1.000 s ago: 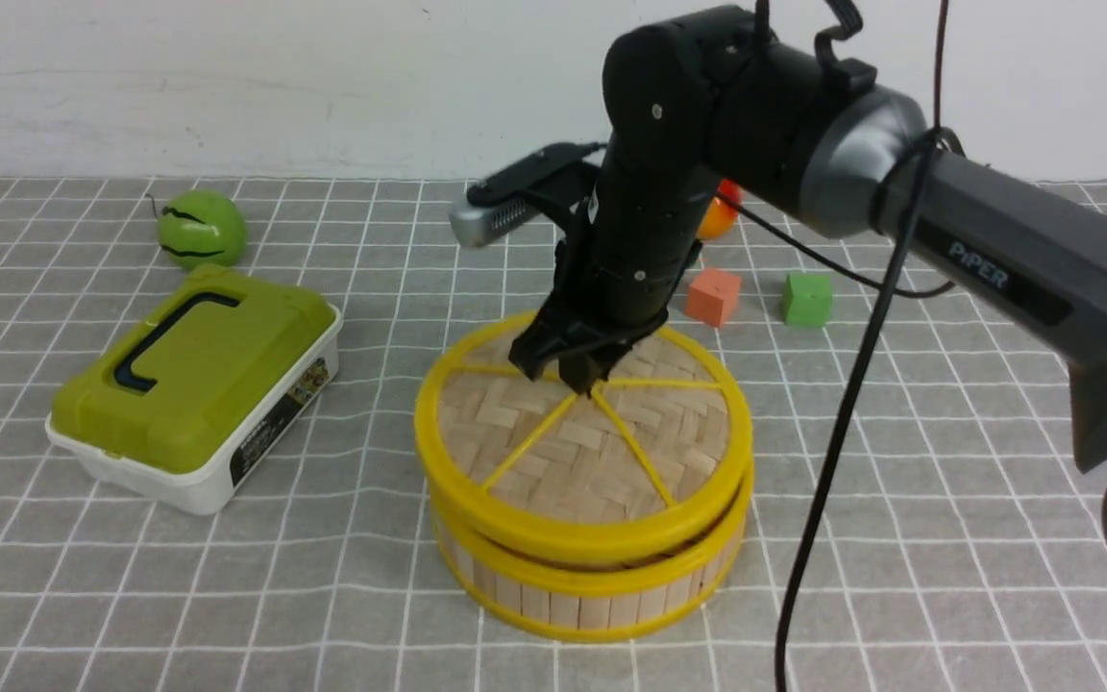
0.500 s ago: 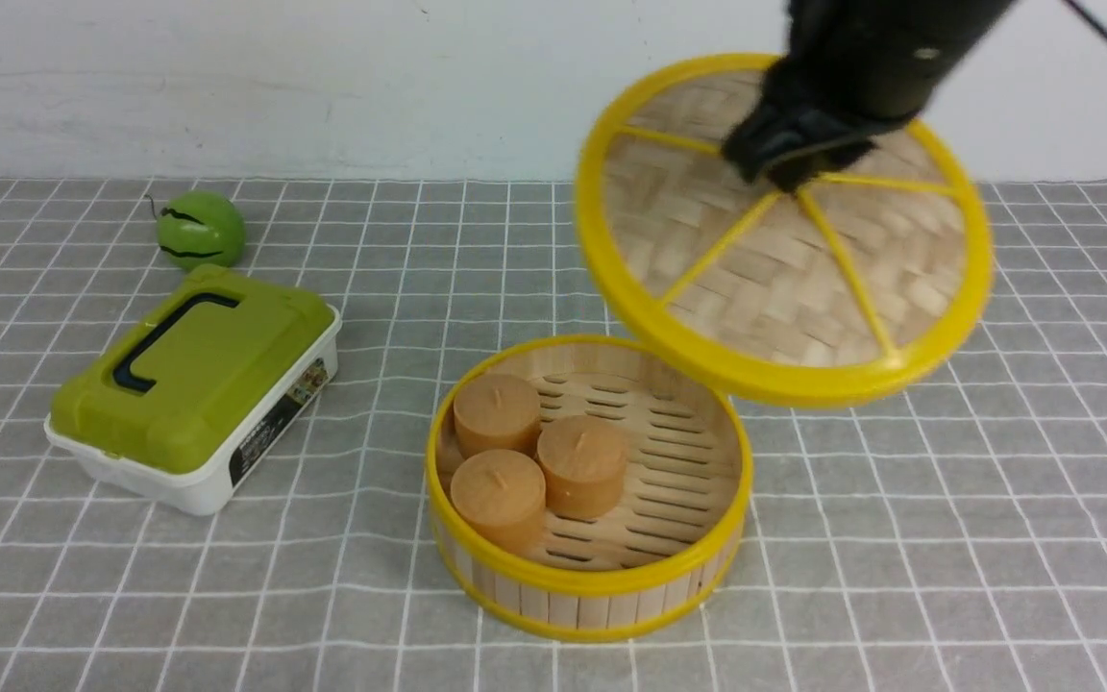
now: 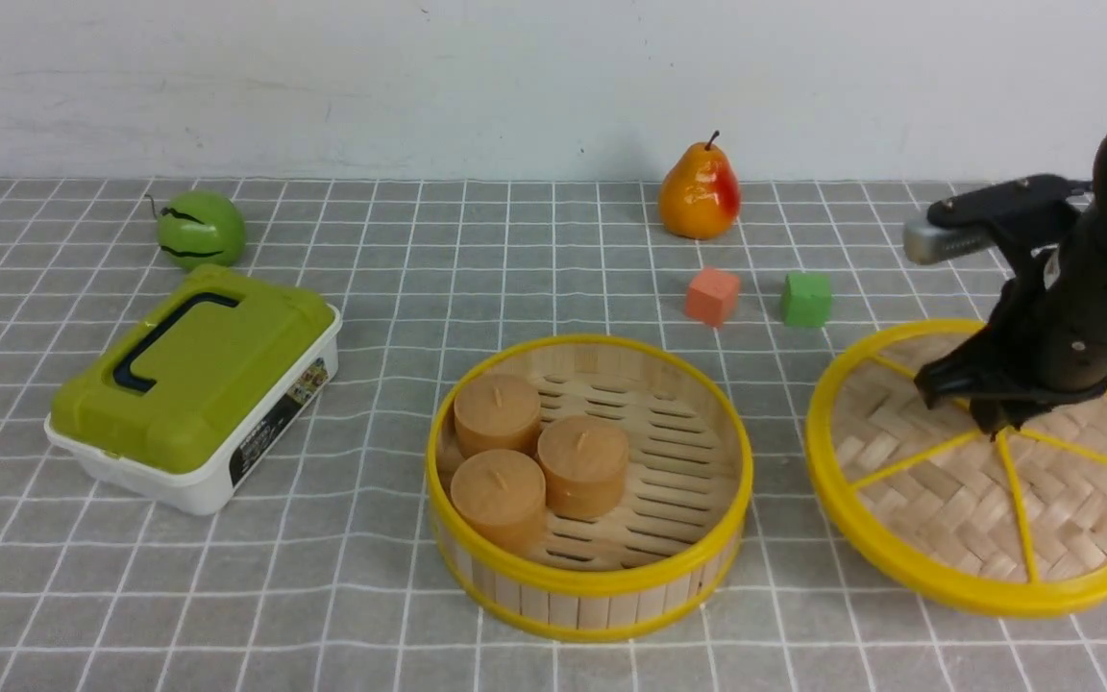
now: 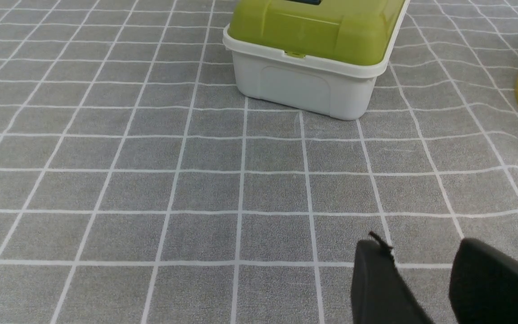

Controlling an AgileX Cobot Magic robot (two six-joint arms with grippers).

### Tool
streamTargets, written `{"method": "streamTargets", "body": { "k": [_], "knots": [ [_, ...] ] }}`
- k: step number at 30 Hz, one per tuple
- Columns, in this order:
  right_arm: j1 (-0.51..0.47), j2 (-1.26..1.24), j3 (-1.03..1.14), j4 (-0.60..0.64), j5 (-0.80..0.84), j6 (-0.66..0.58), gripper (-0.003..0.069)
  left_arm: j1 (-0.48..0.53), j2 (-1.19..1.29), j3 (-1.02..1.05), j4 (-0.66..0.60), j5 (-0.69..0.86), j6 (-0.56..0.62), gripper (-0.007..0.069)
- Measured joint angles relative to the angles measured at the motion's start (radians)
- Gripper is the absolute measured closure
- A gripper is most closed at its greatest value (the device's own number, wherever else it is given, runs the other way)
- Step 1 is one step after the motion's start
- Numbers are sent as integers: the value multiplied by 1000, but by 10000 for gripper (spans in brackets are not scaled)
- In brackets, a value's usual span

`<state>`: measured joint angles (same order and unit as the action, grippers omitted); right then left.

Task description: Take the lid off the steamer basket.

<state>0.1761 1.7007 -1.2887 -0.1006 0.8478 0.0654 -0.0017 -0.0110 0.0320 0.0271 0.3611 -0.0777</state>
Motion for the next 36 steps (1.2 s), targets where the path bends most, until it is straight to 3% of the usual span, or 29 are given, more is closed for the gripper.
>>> {"method": "streamTargets", "body": {
  "k": [8,16,19,22,23,24,25,29,33,34,36],
  "knots": [
    [-6,134,3,26,-91,5,561,0,0,0,0,0,0,386],
    [-6,144,-36,63,12,-1,393,0,0,0,0,0,0,386],
    [-6,46,-65,122,132,-88,330,0,0,0,0,0,0,386],
    [-6,-50,-66,184,178,-153,319,0,0,0,0,0,0,386],
    [-6,-165,-52,289,203,-235,319,0,0,0,0,0,0,386],
    [-6,-165,-49,299,205,-235,319,0,0,0,0,0,0,386],
    [-6,-263,-20,383,212,-290,326,0,0,0,0,0,0,386],
    [-6,-508,93,526,223,-406,388,0,0,0,0,0,0,386],
    [-6,-734,236,534,188,-445,545,0,0,0,0,0,0,386],
    [-6,-760,244,532,179,-445,554,0,0,0,0,0,0,386],
    [-6,-930,355,511,101,-440,659,0,0,0,0,0,0,386]
  ]
}}
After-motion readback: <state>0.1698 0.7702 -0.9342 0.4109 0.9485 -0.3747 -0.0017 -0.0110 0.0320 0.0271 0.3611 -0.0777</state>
